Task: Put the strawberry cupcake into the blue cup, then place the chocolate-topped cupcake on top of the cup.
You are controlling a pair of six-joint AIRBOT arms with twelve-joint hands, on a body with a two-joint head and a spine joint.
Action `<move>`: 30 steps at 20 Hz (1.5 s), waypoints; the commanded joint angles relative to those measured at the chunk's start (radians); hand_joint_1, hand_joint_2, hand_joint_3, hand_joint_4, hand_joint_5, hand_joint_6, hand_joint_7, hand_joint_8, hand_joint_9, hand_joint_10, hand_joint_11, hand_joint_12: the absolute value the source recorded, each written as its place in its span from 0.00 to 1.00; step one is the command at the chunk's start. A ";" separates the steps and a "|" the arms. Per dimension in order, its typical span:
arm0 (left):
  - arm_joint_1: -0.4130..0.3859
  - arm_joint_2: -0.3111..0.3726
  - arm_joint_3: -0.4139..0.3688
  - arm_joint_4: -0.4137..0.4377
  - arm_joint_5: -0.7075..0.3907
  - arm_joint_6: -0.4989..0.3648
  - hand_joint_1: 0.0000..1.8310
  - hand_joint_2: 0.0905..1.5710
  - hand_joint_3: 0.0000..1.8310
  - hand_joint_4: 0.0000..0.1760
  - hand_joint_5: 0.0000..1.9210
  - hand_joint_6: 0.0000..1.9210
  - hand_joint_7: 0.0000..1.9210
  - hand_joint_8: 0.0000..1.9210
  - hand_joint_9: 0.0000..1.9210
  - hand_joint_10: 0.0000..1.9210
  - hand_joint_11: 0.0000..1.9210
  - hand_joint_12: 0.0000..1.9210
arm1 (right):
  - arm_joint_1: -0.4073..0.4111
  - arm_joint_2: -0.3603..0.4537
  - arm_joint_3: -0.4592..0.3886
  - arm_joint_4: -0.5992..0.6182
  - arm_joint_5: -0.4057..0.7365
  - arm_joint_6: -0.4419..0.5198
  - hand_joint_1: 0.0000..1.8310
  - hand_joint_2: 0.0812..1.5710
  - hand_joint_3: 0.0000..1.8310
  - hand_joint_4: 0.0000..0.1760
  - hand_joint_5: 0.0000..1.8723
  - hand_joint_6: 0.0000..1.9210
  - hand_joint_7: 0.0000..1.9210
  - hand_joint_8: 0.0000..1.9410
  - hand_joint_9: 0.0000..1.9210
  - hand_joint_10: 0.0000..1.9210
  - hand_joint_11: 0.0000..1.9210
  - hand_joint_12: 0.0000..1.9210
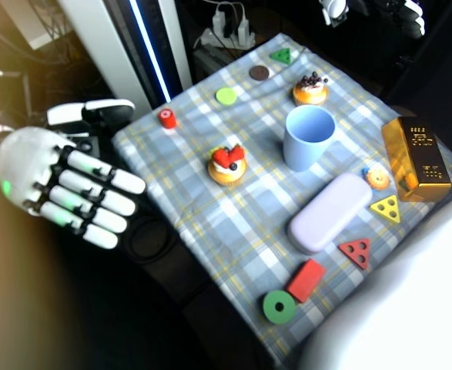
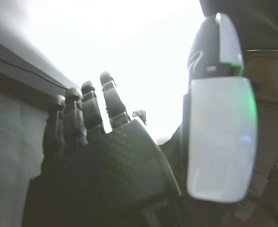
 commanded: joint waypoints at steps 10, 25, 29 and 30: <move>0.004 0.010 -0.006 0.021 -0.119 -0.007 0.24 0.50 0.00 0.34 0.10 0.00 0.17 0.00 0.21 0.00 0.05 0.30 | 0.274 0.004 0.133 -0.288 -0.221 0.144 0.28 0.51 0.00 0.10 0.03 0.00 0.10 0.00 0.11 0.00 0.05 0.03; 0.008 0.003 -0.002 0.014 -0.118 -0.008 0.27 0.52 0.00 0.00 0.12 0.00 0.20 0.00 0.24 0.00 0.02 0.44 | 0.583 -0.254 0.407 -0.765 -0.621 0.428 0.28 0.60 0.00 0.11 0.16 0.01 0.25 0.01 0.21 0.00 0.12 0.02; 0.009 0.003 -0.002 0.014 -0.117 -0.010 0.26 0.53 0.00 0.00 0.11 0.00 0.18 0.00 0.22 0.00 0.00 0.42 | 0.593 -0.255 0.410 -0.813 -0.651 0.440 0.32 0.59 0.00 0.12 0.20 0.00 0.28 0.00 0.25 0.01 0.14 0.03; 0.010 0.003 -0.002 0.013 -0.117 -0.010 0.26 0.53 0.00 0.00 0.11 0.00 0.18 0.00 0.21 0.00 0.01 0.43 | 0.594 -0.255 0.410 -0.830 -0.654 0.454 0.32 0.58 0.00 0.13 0.21 0.01 0.28 0.00 0.25 0.00 0.15 0.04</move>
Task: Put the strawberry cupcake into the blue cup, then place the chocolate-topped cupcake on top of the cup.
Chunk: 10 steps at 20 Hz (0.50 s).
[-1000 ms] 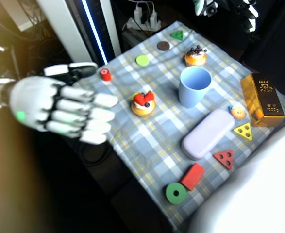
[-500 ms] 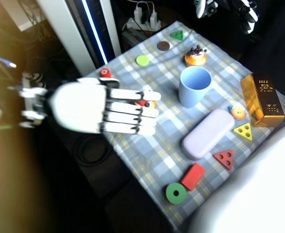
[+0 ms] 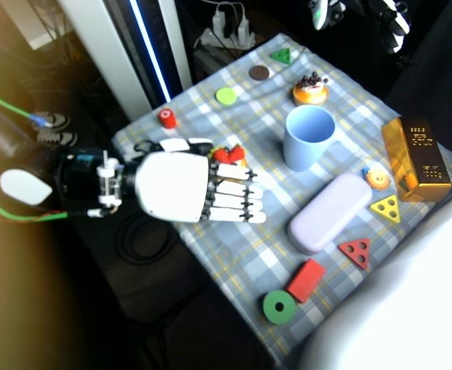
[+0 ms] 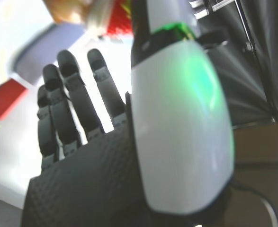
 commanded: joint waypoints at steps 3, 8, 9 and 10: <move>-0.001 0.002 0.006 0.034 -0.120 -0.010 0.25 0.53 0.00 0.00 0.12 0.00 0.19 0.00 0.23 0.00 0.03 0.44 | 0.028 -0.001 0.001 -0.013 0.079 0.046 0.31 0.55 0.00 0.34 0.24 0.00 0.29 0.00 0.22 0.00 0.13 0.05; -0.001 0.001 0.007 0.034 -0.120 -0.013 0.24 0.52 0.00 0.04 0.12 0.00 0.20 0.00 0.24 0.00 0.01 0.49 | 0.043 -0.003 -0.011 -0.054 0.072 0.059 0.41 0.61 0.00 0.09 0.35 0.01 0.42 0.01 0.40 0.00 0.25 0.31; 0.000 0.001 0.007 0.034 -0.120 -0.014 0.25 0.52 0.00 0.01 0.12 0.00 0.19 0.00 0.24 0.00 0.02 0.48 | 0.044 -0.004 -0.010 -0.056 0.072 0.059 0.43 0.63 0.00 0.05 0.41 0.01 0.46 0.01 0.46 0.01 0.24 0.49; 0.000 0.001 0.007 0.034 -0.120 -0.014 0.24 0.53 0.00 0.00 0.11 0.00 0.19 0.00 0.23 0.00 0.03 0.46 | 0.046 -0.005 -0.009 -0.056 0.072 0.059 0.44 0.65 0.00 0.00 0.46 0.01 0.51 0.01 0.52 0.04 0.25 0.63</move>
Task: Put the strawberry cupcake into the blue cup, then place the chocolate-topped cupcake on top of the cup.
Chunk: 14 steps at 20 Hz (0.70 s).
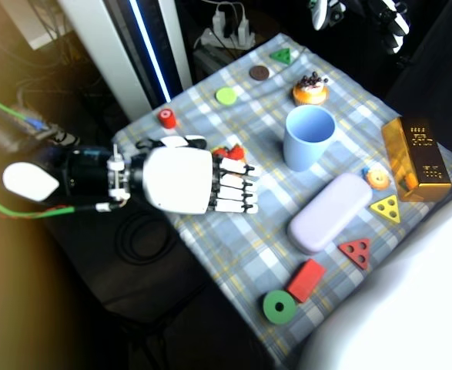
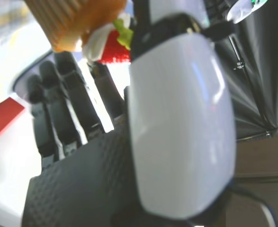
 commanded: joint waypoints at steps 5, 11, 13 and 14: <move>-0.002 0.001 0.007 0.036 -0.121 -0.014 0.24 0.53 0.00 0.00 0.12 0.00 0.19 0.00 0.23 0.00 0.06 0.40 | 0.025 -0.007 0.006 0.041 0.088 0.009 0.55 0.73 0.00 0.49 0.47 0.59 0.60 0.03 0.41 0.51 0.27 0.84; 0.004 0.002 0.007 0.035 -0.122 -0.020 0.23 0.52 0.00 0.03 0.11 0.00 0.17 0.00 0.21 0.00 0.01 0.46 | 0.145 0.027 0.006 0.031 0.126 0.034 0.57 0.73 0.00 0.28 0.46 0.59 0.47 0.36 0.39 0.40 0.18 0.72; 0.004 0.003 0.007 0.034 -0.122 -0.021 0.23 0.52 0.00 0.00 0.11 0.00 0.18 0.00 0.22 0.00 0.02 0.45 | 0.207 0.042 0.006 0.005 0.134 0.073 0.63 0.74 0.00 0.00 0.45 0.55 0.47 0.59 0.38 0.43 0.18 0.72; 0.004 0.003 0.006 0.035 -0.122 -0.021 0.23 0.53 0.00 0.00 0.11 0.00 0.19 0.00 0.22 0.00 0.02 0.43 | 0.238 0.047 0.003 -0.006 0.139 0.084 0.65 0.76 0.00 0.00 0.44 0.54 0.42 0.73 0.31 0.58 0.16 0.82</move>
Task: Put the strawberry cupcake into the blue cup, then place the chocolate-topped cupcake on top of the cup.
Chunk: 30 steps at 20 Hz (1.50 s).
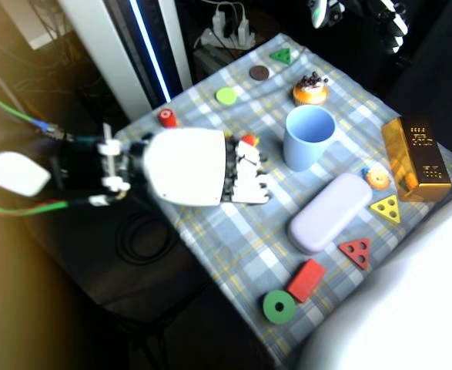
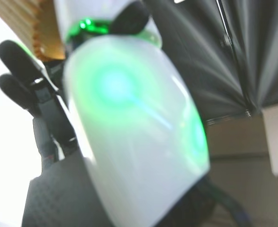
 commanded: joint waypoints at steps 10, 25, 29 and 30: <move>-0.006 0.000 0.012 0.036 -0.121 -0.007 0.24 0.52 0.00 0.06 0.12 0.00 0.20 0.00 0.24 0.00 0.05 0.44 | 0.154 -0.057 0.010 -0.024 0.116 0.033 0.52 0.74 0.00 0.77 0.44 0.62 0.49 0.00 0.46 0.03 0.24 0.43; -0.009 0.001 0.015 0.043 -0.114 -0.006 0.27 0.51 0.00 0.22 0.12 0.00 0.18 0.00 0.22 0.00 0.01 0.49 | 0.187 -0.240 0.152 -0.022 0.123 0.045 0.55 0.75 0.00 0.21 0.43 0.65 0.35 0.58 0.29 0.78 0.23 0.94; -0.010 0.002 0.017 0.047 -0.114 -0.006 0.26 0.50 0.00 0.33 0.12 0.00 0.17 0.00 0.20 0.00 0.01 0.47 | 0.187 -0.266 0.182 -0.022 0.122 0.045 0.51 0.78 0.00 0.49 0.39 0.71 0.31 0.37 0.21 0.57 0.08 0.86; -0.010 0.002 0.017 0.047 -0.115 -0.006 0.26 0.50 0.00 0.29 0.12 0.00 0.17 0.00 0.21 0.00 0.02 0.47 | 0.187 -0.270 0.185 -0.022 0.122 0.047 0.52 0.78 0.00 0.45 0.40 0.70 0.32 0.35 0.21 0.60 0.09 0.89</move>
